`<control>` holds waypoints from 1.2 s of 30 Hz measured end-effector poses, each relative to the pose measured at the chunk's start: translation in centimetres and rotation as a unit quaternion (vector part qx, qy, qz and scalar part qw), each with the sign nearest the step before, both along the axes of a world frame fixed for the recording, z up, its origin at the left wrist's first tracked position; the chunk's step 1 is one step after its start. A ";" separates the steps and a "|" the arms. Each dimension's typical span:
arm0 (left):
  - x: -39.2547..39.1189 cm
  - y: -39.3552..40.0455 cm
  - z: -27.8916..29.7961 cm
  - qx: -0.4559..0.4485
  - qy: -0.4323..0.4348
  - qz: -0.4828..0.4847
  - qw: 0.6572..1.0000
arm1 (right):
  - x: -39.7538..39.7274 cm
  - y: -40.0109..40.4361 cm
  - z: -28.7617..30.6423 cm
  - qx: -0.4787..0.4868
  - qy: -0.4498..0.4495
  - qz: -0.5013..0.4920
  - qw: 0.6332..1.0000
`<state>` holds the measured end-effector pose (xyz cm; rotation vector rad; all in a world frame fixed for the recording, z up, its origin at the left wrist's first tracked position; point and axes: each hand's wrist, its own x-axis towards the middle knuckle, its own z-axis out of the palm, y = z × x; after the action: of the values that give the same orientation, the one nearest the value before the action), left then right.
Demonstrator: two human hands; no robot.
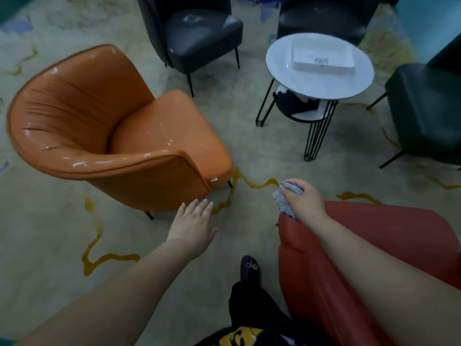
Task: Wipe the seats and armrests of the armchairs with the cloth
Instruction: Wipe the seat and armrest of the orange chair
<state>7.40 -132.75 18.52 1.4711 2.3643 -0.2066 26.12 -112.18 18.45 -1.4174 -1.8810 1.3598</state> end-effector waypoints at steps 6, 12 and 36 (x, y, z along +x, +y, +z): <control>-5.1 6.9 0.5 -0.038 0.020 -0.003 0.999 | -4.7 8.1 0.1 0.005 0.007 0.034 0.999; -10.0 12.8 0.6 -0.001 0.013 0.062 0.998 | -9.8 13.7 -0.1 -0.027 -0.025 0.063 0.997; -38.5 18.0 -1.1 -0.052 -0.033 0.274 0.960 | -45.6 24.7 1.9 0.006 -0.023 0.242 0.970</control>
<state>-31.11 -114.70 17.42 0.7190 2.5523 -0.1334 -19.49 -87.51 20.32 -1.0234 -2.3658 1.5289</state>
